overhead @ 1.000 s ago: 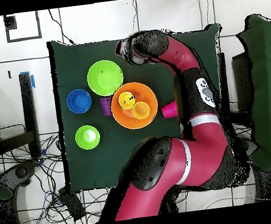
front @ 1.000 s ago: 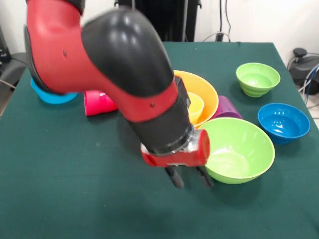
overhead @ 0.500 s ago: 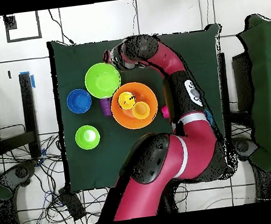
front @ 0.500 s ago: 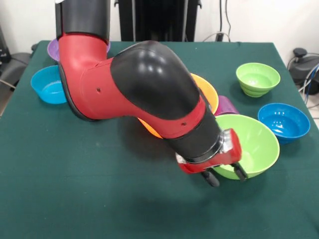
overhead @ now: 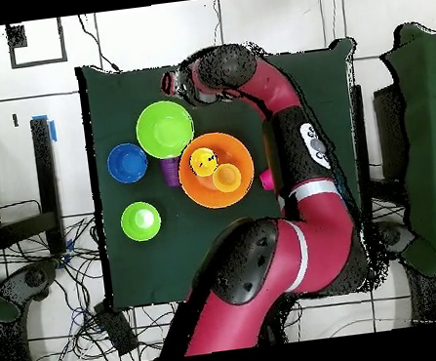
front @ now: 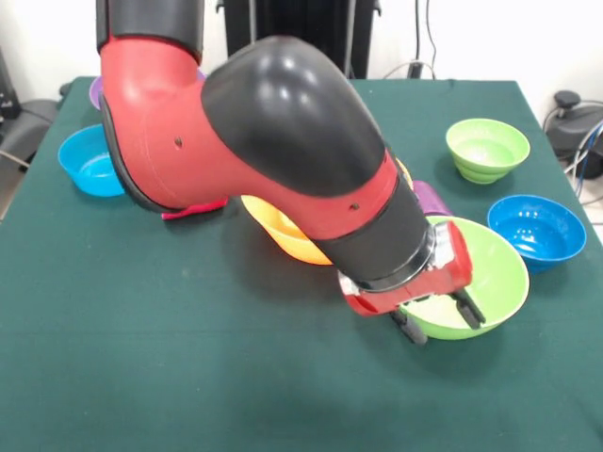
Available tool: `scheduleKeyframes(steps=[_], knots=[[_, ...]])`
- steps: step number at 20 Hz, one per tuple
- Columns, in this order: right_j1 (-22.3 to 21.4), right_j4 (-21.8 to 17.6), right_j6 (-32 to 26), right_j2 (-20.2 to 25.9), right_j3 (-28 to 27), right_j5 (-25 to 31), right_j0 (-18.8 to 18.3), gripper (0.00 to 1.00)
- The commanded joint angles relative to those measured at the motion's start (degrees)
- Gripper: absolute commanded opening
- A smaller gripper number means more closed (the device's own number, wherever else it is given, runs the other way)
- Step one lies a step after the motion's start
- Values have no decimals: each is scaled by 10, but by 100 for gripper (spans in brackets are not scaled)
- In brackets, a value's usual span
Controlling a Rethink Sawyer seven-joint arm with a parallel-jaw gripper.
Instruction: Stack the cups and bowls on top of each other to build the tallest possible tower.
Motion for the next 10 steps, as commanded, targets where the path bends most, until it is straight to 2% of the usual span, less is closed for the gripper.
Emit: scheduleKeyframes(steps=[1,5,10], knots=[[-27,-24,-69,28,22,45,-3,100],[-22,-30,-80,28,3,63,1,100],[11,-53,-131,34,-42,77,10,100]])
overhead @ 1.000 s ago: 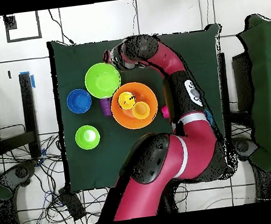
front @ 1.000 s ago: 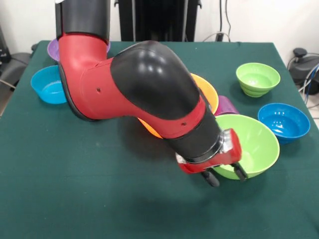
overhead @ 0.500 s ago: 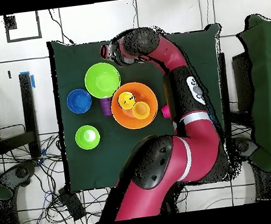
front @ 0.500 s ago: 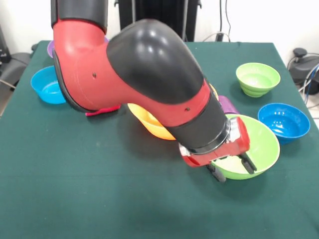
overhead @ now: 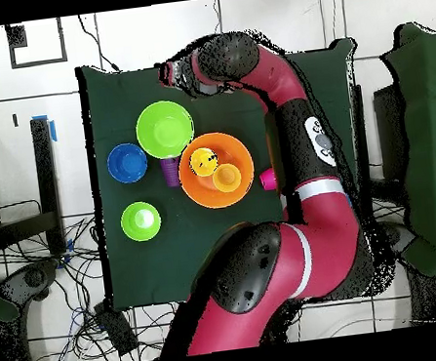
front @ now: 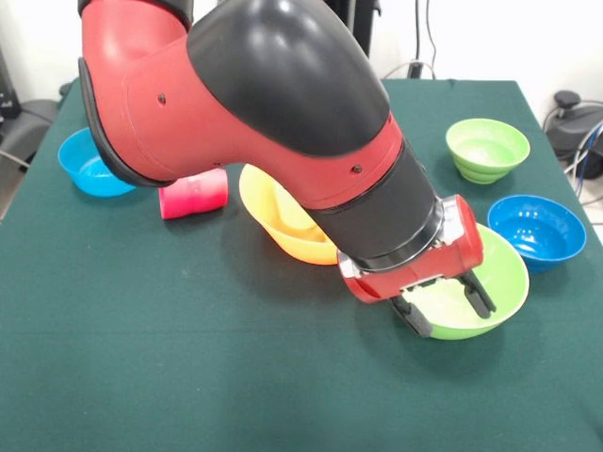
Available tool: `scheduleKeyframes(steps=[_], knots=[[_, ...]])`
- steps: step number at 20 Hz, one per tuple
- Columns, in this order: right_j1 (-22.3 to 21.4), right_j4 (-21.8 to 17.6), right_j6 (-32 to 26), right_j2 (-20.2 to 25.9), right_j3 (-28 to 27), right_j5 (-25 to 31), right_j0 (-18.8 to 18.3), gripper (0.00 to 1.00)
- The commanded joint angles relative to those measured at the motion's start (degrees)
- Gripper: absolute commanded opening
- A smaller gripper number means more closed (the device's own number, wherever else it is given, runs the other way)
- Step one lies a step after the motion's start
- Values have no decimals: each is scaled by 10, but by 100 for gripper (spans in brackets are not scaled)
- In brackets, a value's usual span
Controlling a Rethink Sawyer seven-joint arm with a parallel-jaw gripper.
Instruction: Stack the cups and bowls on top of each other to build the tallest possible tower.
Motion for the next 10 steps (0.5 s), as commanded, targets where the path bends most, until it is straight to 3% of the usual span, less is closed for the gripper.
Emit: scheduleKeyframes(steps=[1,4,10], knots=[[38,-58,-138,26,-42,71,12,100],[55,-88,-173,22,-101,150,30,100],[56,-132,-168,15,-166,240,46,100]])
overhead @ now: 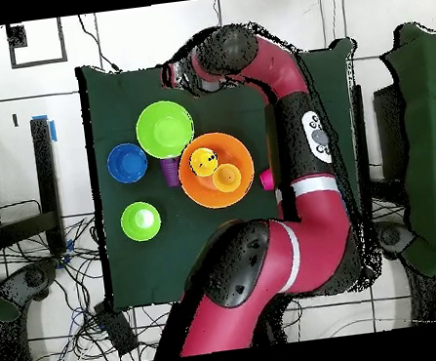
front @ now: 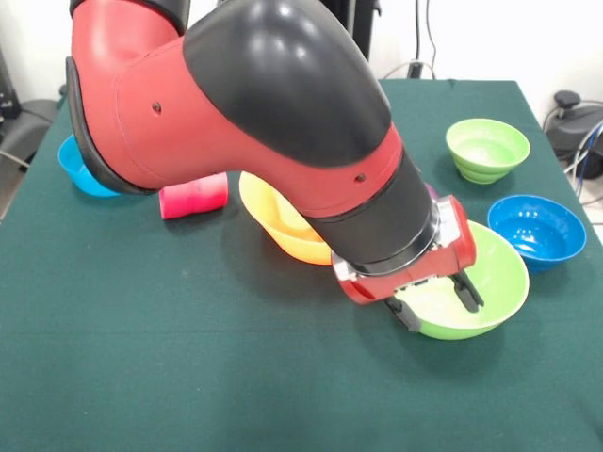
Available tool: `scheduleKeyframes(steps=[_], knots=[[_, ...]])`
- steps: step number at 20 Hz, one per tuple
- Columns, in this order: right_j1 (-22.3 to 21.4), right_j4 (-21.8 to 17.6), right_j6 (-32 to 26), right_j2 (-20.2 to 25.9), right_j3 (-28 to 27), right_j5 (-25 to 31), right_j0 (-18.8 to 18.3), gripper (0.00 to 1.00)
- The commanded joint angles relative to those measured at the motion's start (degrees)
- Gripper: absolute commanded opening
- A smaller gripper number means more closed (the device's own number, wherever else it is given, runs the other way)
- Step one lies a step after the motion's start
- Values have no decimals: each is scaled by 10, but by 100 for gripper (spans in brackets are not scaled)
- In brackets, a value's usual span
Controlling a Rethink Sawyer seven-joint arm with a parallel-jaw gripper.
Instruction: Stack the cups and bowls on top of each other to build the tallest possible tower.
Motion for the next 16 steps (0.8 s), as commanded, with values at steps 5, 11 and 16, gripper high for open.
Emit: scheduleKeyframes(steps=[5,11,16], knots=[[26,-106,-159,21,-113,191,37,100],[12,-132,-138,6,-117,184,39,100],[-12,-155,-111,-14,-114,181,40,100]])
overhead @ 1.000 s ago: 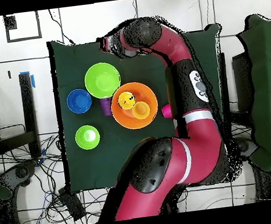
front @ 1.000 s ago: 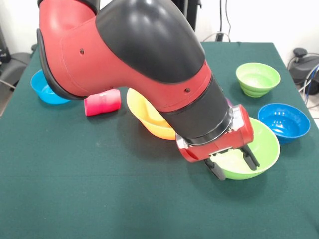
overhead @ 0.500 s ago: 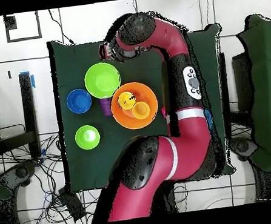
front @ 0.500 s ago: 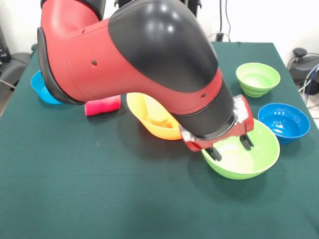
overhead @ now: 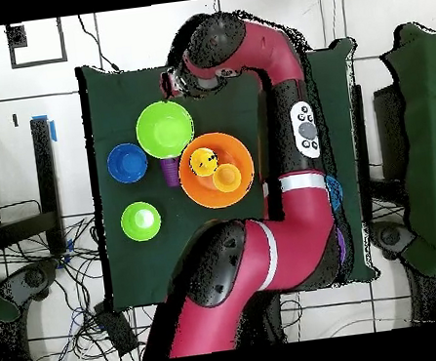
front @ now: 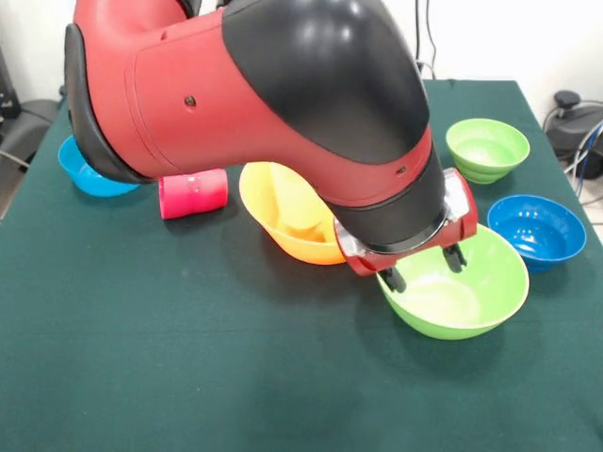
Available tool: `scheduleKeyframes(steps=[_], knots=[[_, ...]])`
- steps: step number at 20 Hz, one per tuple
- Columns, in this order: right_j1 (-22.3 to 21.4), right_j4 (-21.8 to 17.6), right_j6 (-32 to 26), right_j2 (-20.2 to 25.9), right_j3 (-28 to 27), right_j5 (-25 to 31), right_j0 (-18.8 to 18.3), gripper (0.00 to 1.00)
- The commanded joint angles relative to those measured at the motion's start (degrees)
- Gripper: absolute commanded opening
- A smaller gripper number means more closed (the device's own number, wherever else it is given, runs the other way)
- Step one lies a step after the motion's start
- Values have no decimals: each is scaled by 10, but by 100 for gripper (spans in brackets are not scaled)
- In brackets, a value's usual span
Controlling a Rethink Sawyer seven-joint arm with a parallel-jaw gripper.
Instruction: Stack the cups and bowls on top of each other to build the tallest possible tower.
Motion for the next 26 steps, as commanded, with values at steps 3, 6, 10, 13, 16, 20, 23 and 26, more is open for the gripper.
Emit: scheduleKeyframes(steps=[3,6,10,13,16,20,23,26], knots=[[-42,-73,-101,-20,-12,35,8,100],[-52,-76,-96,-20,-5,38,6,100],[-43,-86,-105,-19,-6,29,9,100],[-30,-95,-108,-23,0,1,10,100],[-16,-105,-109,-24,-6,-16,13,100],[5,-119,-114,-16,-19,-31,15,100],[17,-128,-119,-10,-26,-42,14,100],[29,-131,-120,-3,-28,-54,13,100]])
